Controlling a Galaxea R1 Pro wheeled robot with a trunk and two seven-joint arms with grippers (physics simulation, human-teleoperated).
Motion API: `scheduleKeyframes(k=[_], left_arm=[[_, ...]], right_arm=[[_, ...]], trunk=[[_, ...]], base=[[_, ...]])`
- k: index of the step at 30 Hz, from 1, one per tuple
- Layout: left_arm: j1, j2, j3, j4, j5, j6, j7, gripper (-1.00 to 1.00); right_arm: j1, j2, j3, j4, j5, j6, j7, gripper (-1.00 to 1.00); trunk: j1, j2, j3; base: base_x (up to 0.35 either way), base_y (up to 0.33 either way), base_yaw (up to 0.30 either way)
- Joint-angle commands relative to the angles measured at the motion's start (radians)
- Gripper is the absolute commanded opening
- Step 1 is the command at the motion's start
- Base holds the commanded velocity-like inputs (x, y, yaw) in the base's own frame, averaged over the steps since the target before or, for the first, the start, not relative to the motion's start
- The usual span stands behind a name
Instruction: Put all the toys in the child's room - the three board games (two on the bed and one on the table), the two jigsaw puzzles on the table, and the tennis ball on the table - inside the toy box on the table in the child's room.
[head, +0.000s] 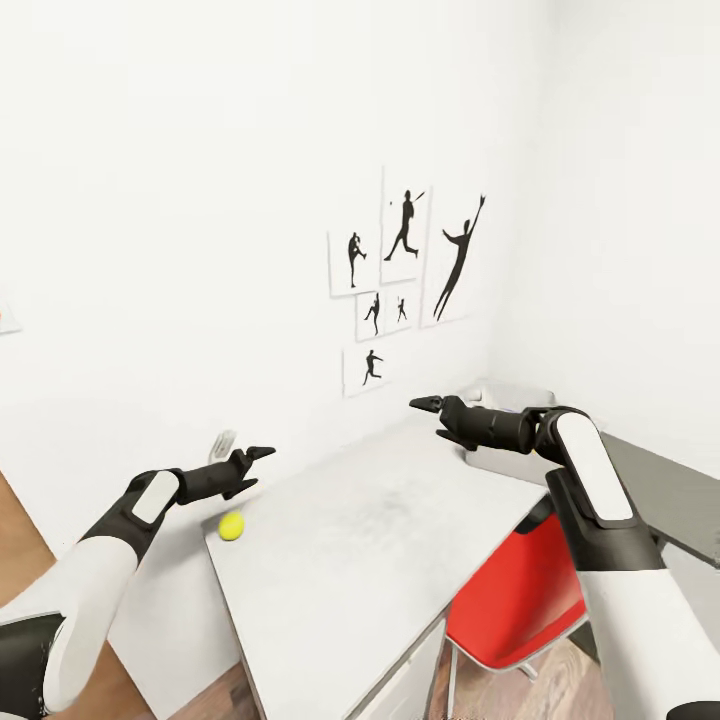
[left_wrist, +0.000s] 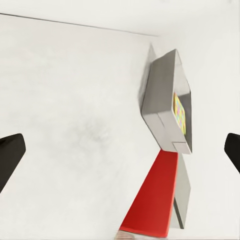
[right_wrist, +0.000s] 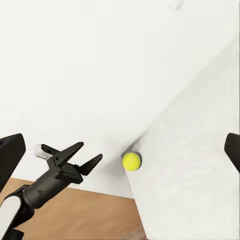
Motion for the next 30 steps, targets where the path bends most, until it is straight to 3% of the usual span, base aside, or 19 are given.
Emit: scheduleKeyframes(k=[1, 16, 25, 30], left_arm=[[-0.001, 0.000, 0.005, 0.000, -0.002, 0.007, -0.003, 1.00], [-0.001, 0.000, 0.005, 0.000, -0.002, 0.007, -0.003, 1.00], [-0.001, 0.001, 0.005, 0.000, -0.002, 0.007, -0.003, 1.00], [-0.001, 0.001, 0.005, 0.000, -0.002, 0.007, -0.003, 1.00]], right_arm=[[-0.001, 0.000, 0.001, 0.003, -0.010, 0.000, -0.010, 1.00], [-0.002, 0.000, 0.001, 0.031, -0.010, 0.000, -0.009, 1.00], [-0.003, -0.001, 0.001, 0.033, -0.010, 0.000, -0.009, 1.00], [-0.002, -0.001, 0.002, 0.032, -0.010, 0.000, -0.010, 1.00]], trunk=[[0.001, -0.002, -0.002], [0.001, -0.002, -0.002], [0.001, -0.002, 0.000], [0.001, -0.002, 0.000]], base=[[0.001, 0.052, -0.280], [0.000, 0.238, -0.280], [0.000, 0.042, -0.278], [0.000, 0.002, -0.090]])
